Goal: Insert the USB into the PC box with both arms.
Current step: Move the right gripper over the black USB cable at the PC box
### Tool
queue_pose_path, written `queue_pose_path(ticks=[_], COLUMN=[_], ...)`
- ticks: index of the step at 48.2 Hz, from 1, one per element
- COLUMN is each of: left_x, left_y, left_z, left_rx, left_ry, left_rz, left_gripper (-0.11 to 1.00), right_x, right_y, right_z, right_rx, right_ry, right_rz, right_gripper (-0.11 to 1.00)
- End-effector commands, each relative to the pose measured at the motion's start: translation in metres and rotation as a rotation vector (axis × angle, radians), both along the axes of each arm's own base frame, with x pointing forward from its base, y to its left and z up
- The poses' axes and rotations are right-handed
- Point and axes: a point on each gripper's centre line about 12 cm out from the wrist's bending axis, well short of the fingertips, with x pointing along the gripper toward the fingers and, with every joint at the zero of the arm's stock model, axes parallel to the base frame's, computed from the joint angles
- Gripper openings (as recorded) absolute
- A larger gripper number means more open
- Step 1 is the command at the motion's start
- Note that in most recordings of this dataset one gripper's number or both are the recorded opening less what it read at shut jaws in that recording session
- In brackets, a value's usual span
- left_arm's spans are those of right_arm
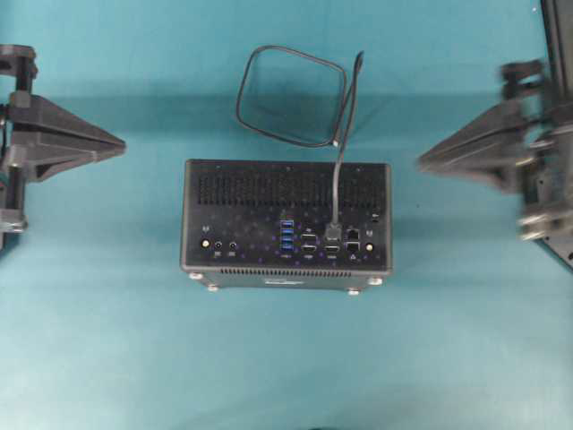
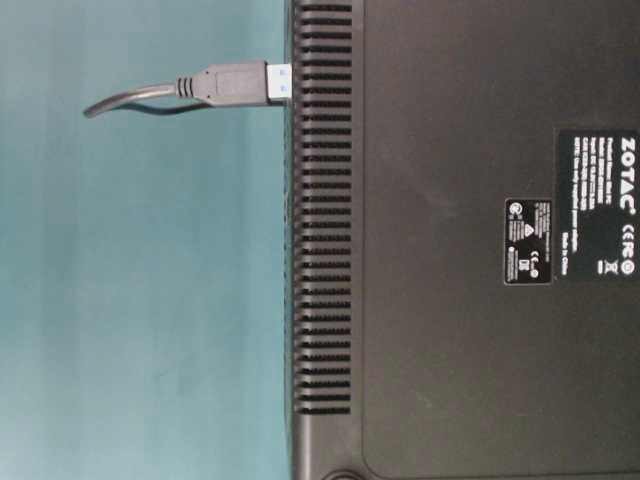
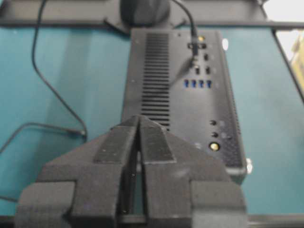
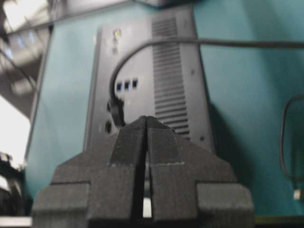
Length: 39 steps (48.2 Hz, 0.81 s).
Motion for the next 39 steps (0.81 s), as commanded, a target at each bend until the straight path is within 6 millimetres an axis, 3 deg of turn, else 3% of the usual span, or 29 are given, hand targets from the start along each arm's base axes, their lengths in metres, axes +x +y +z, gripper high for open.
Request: queue_pose_path(ticks=[1, 9, 18, 21, 39], left_x=[0.004, 0.005, 0.005, 0.005, 0.007], left_y=[0.000, -0.001, -0.001, -0.001, -0.001], left_z=[0.010, 0.010, 0.010, 0.010, 0.015], left_rx=[0.002, 0.002, 0.003, 0.002, 0.000], left_ry=[0.003, 0.021, 0.025, 0.025, 0.020], left_rz=[-0.001, -0.002, -0.002, -0.002, -0.002], left_gripper=[0.03, 0.04, 0.06, 0.07, 0.08], right_x=[0.012, 0.031, 0.047, 0.052, 0.084], right_y=[0.005, 0.011, 0.013, 0.015, 0.032], right_z=[0.011, 0.012, 0.016, 0.016, 0.008], right_rx=[0.007, 0.002, 0.001, -0.002, -0.025], right_ry=[0.024, 0.094, 0.146, 0.164, 0.415], right_rz=[0.014, 0.038, 0.044, 0.051, 0.112], right_gripper=[0.08, 0.27, 0.73, 0.83, 0.80])
